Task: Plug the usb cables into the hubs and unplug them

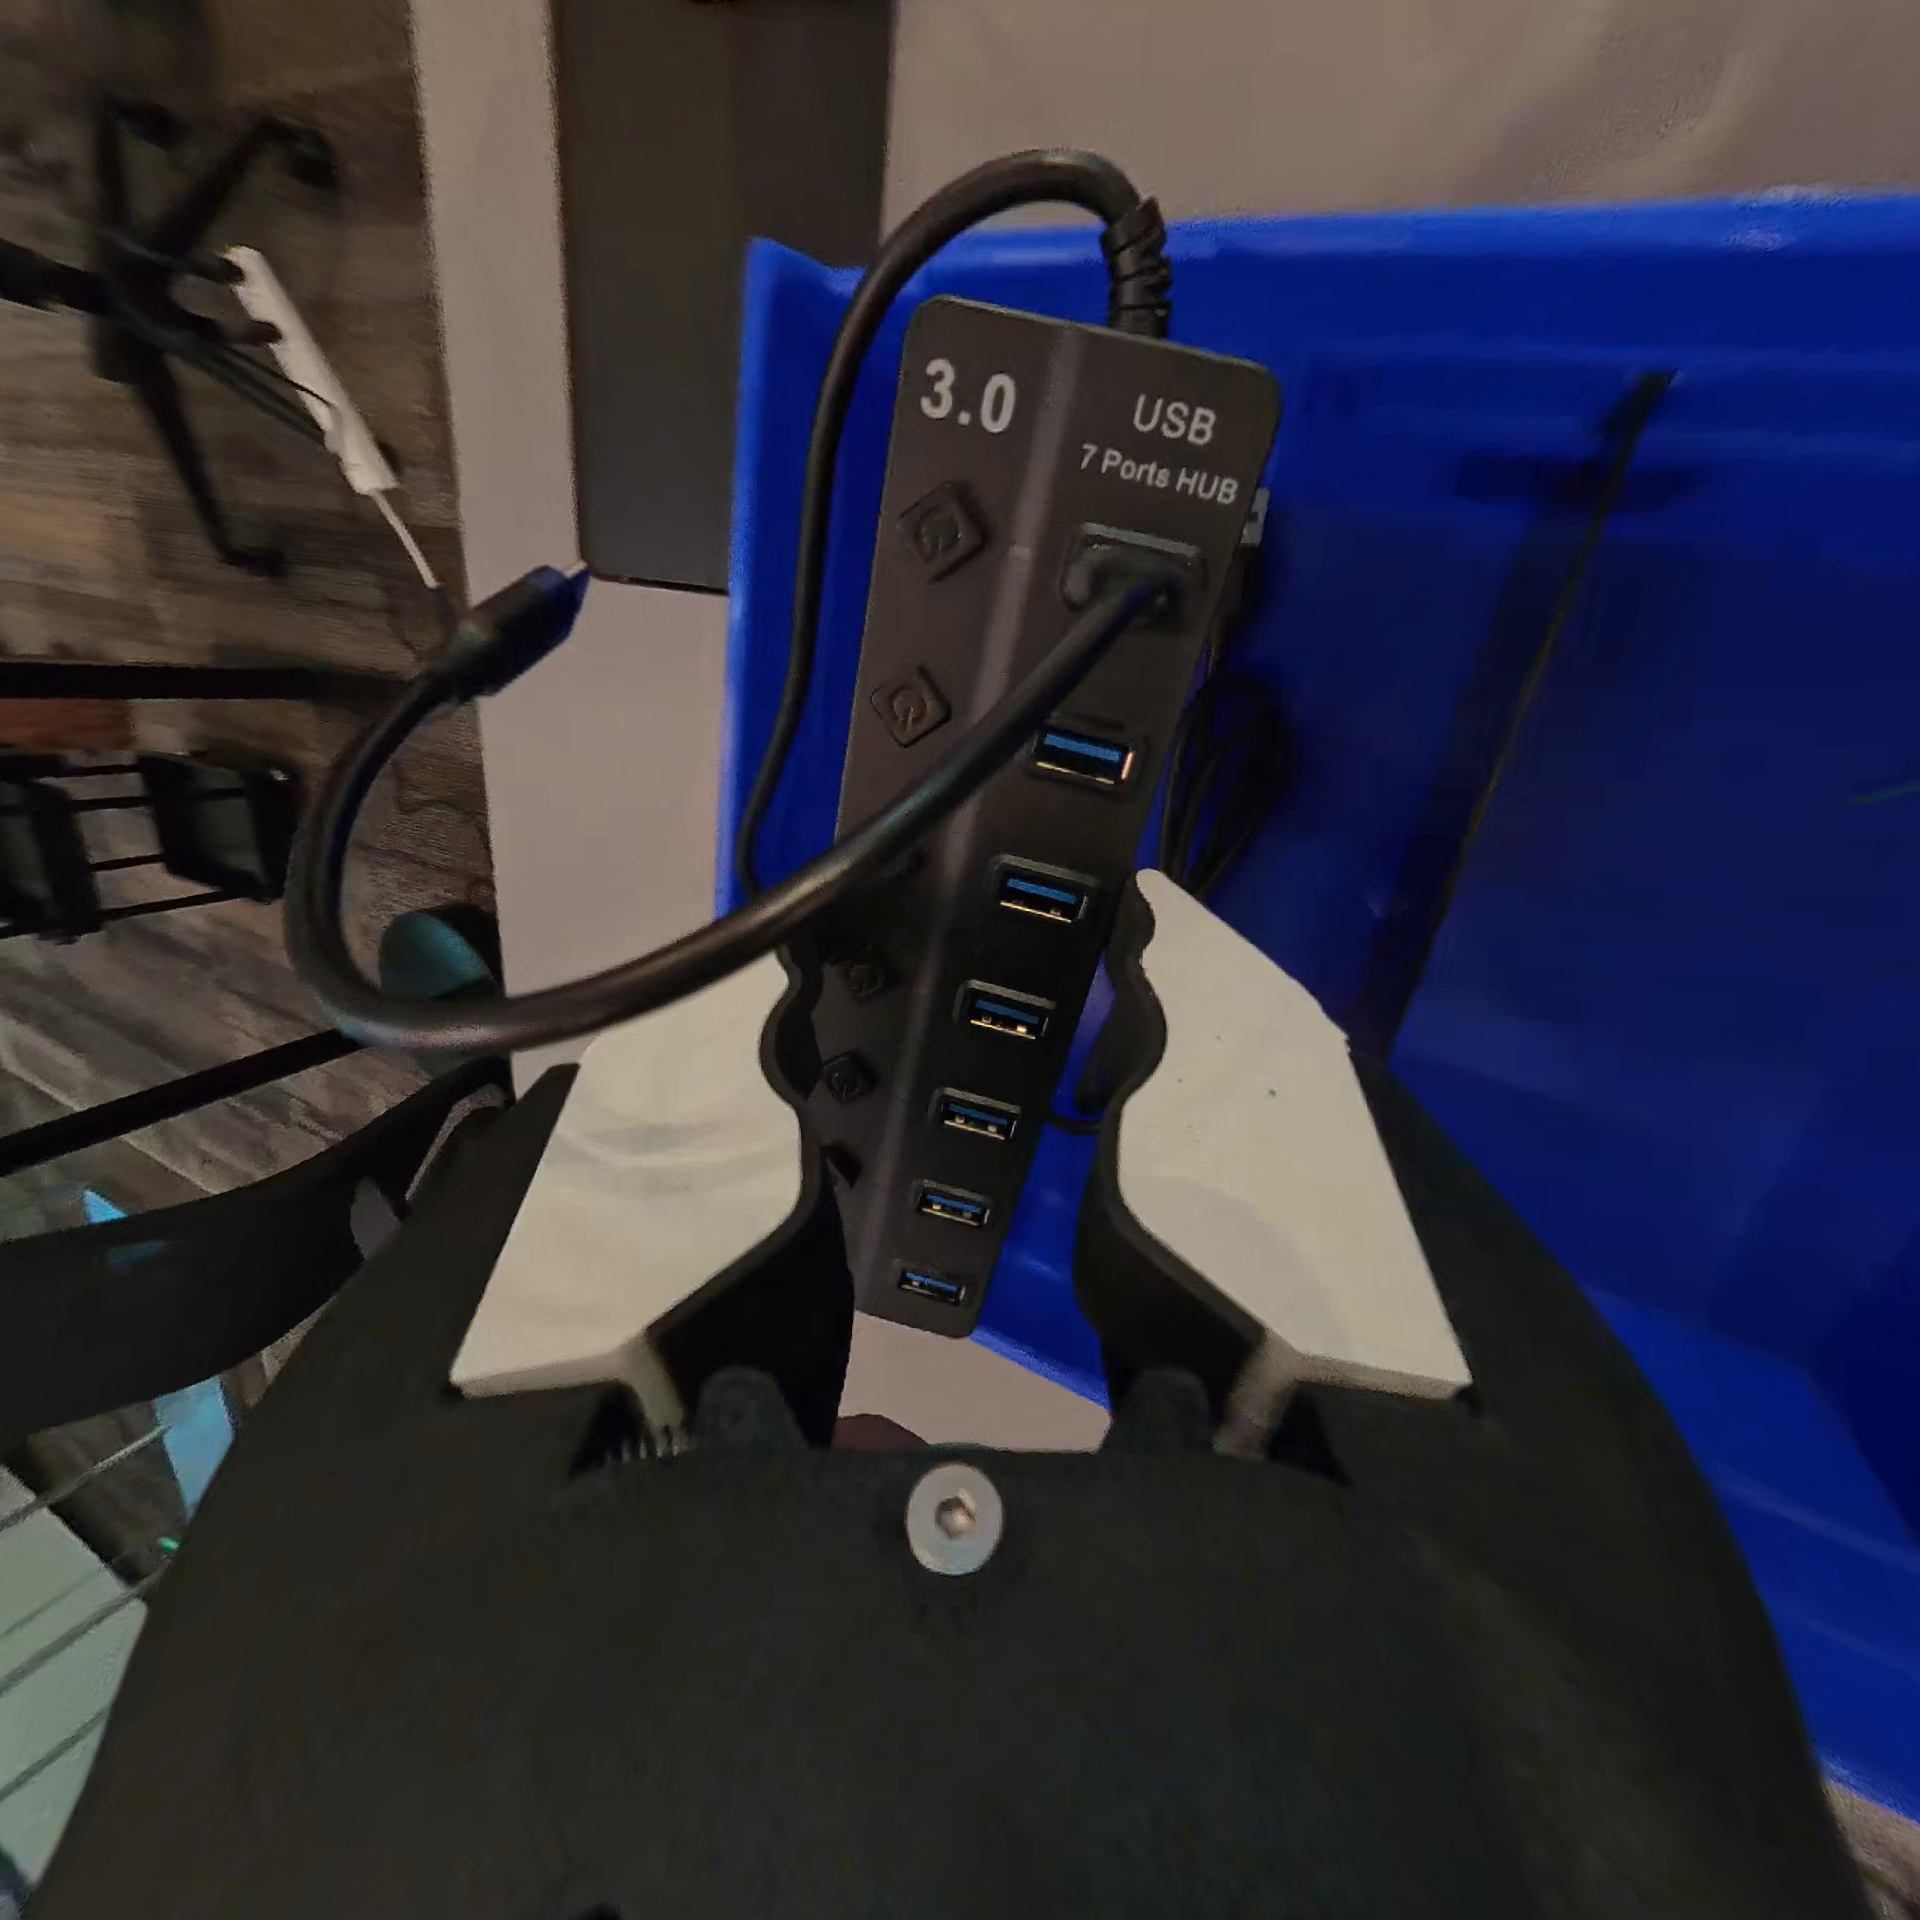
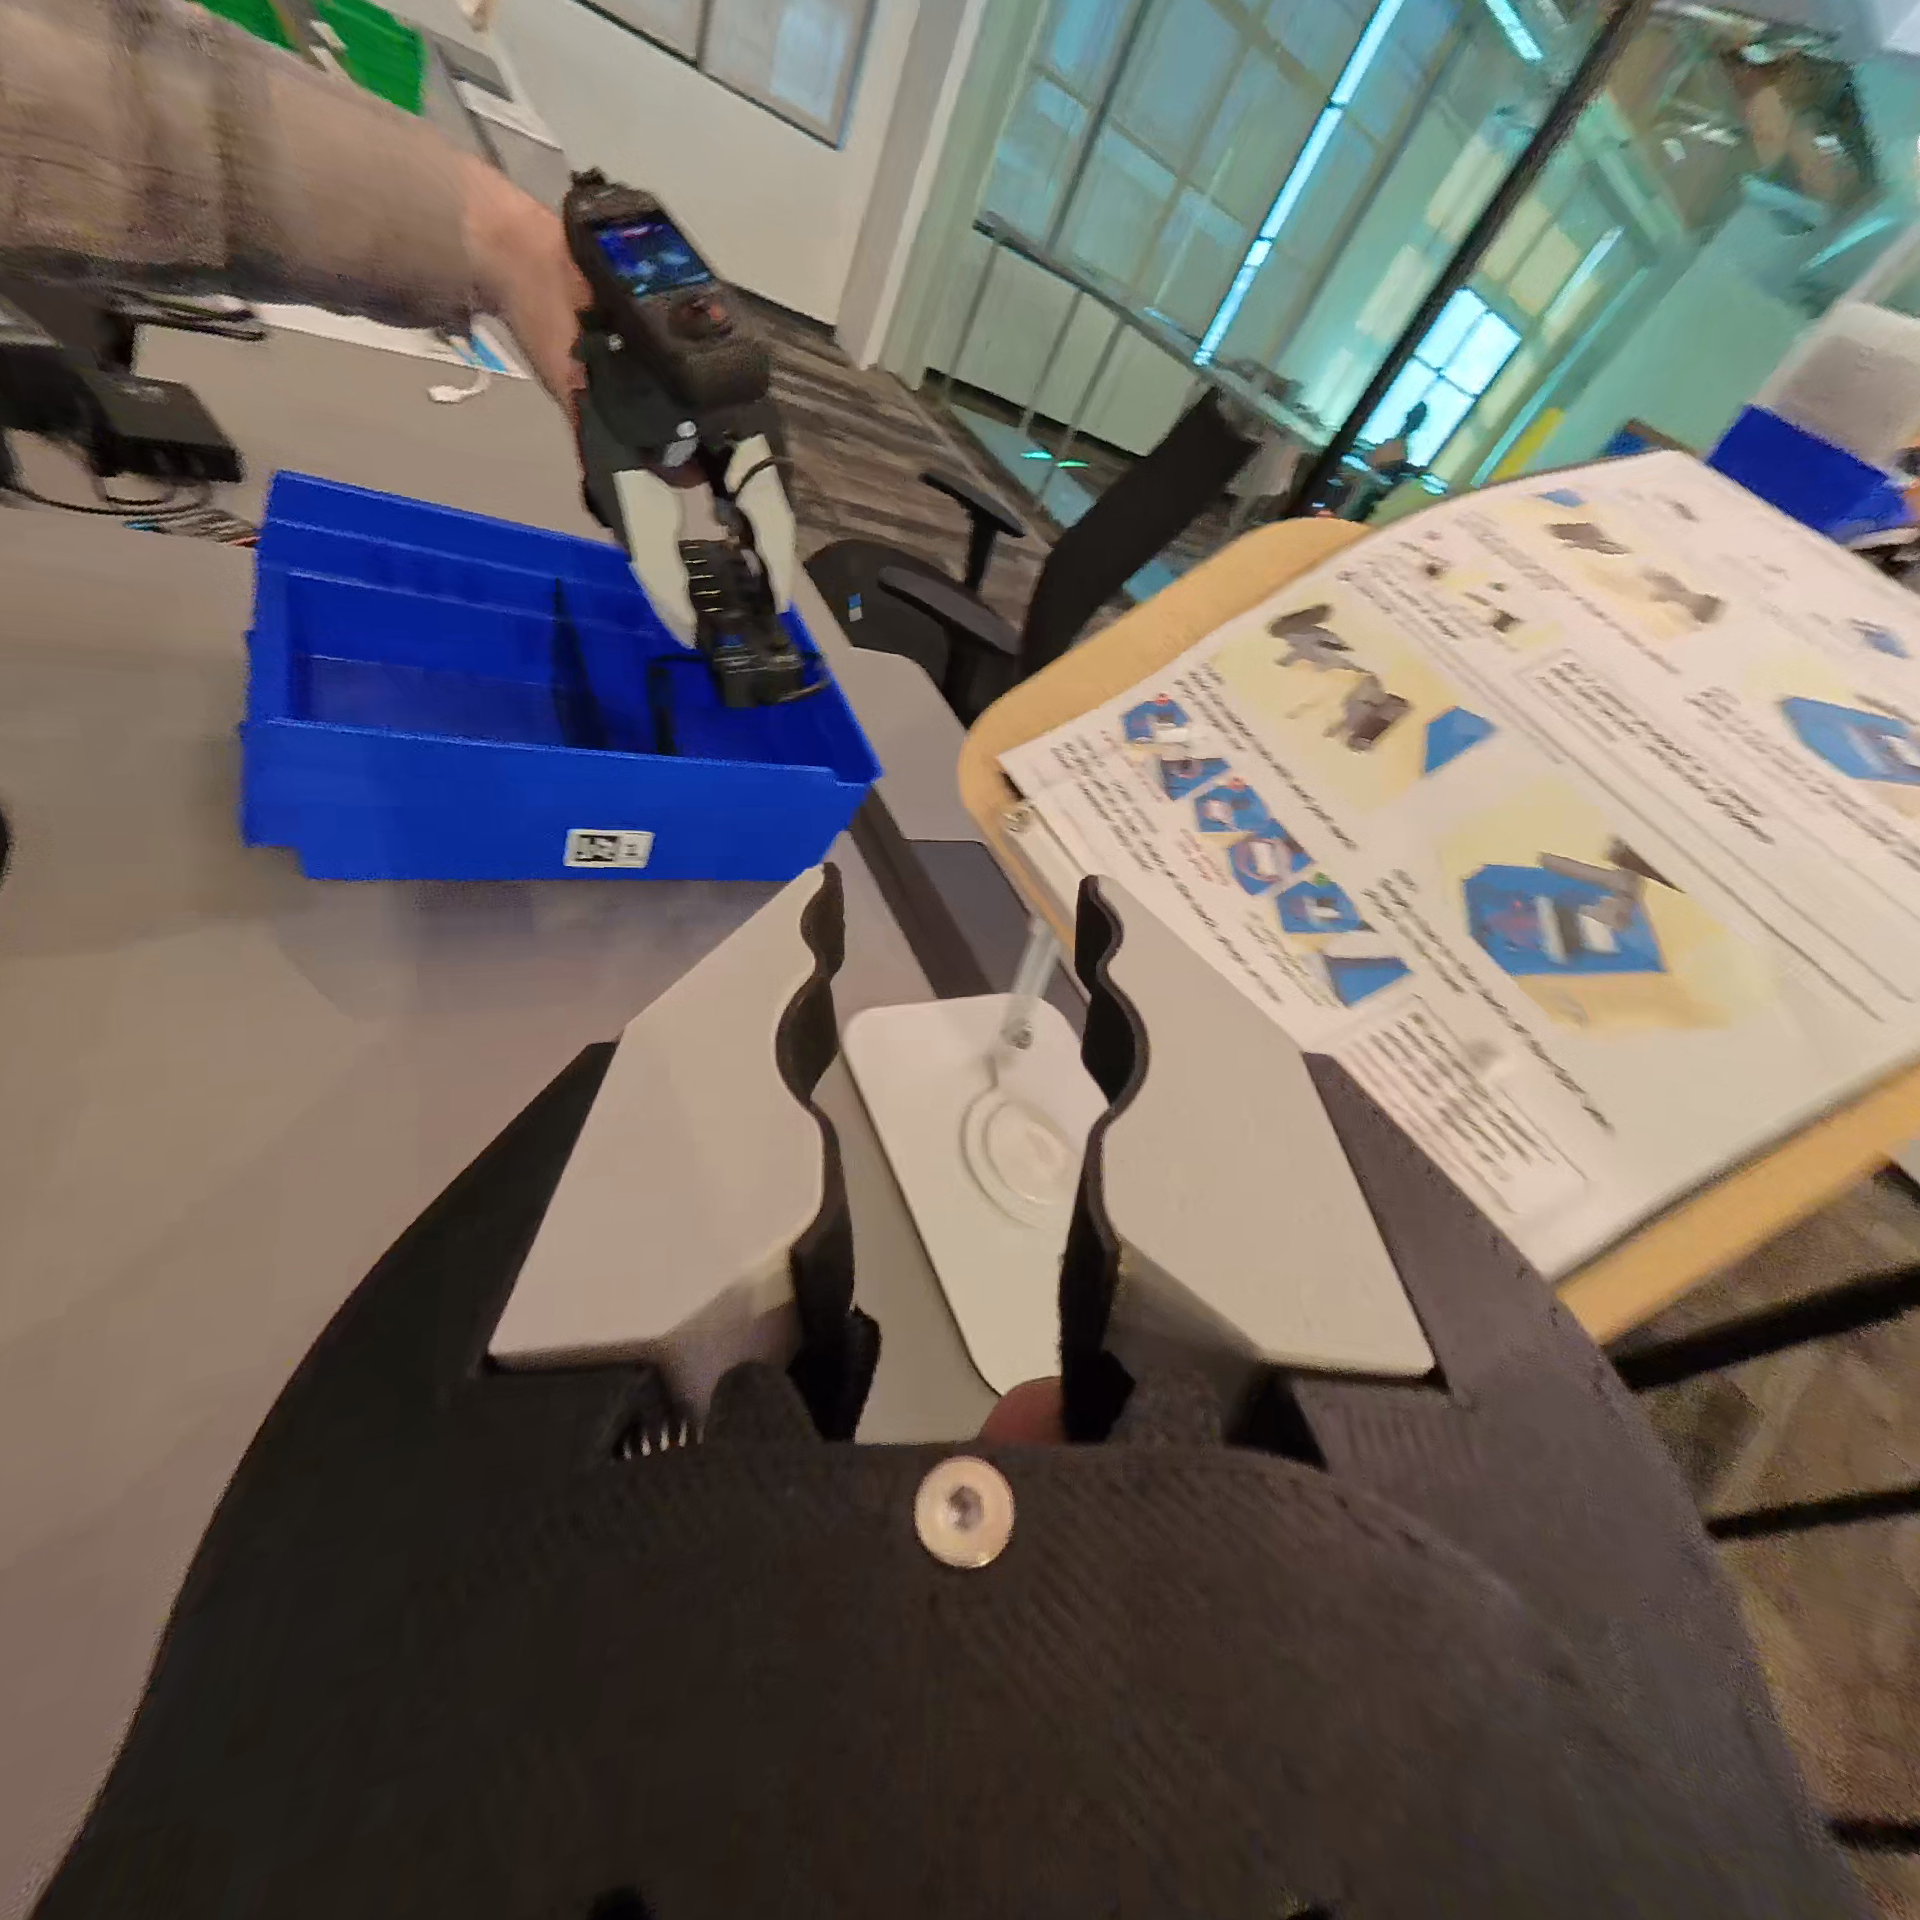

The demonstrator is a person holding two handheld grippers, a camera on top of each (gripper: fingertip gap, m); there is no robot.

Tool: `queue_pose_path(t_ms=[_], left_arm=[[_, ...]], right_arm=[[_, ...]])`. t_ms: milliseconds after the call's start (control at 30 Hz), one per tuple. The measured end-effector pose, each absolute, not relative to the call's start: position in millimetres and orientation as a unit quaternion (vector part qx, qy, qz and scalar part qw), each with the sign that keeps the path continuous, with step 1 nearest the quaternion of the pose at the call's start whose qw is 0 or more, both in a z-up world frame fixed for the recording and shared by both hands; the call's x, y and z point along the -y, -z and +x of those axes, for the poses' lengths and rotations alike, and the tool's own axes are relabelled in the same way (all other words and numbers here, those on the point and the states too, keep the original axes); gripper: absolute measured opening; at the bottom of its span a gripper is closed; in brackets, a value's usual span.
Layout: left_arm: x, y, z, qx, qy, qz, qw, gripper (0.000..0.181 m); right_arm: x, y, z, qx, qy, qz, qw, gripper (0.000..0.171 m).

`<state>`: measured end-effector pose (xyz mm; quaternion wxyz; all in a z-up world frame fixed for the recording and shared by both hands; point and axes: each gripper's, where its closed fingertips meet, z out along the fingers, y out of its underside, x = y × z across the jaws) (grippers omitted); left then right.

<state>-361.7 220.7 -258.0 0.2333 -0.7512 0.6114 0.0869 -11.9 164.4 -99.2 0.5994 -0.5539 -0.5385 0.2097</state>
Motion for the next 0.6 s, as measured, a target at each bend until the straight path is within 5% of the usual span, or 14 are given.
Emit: queue_pose_path(t_ms=[600], left_arm=[[-191.8,118.3,-324.6,-0.375,-0.090,-0.749,0.539,0.053]], right_arm=[[-131.0,124.5,-101.3,0.563,-0.311,-0.536,0.547,0.049]])
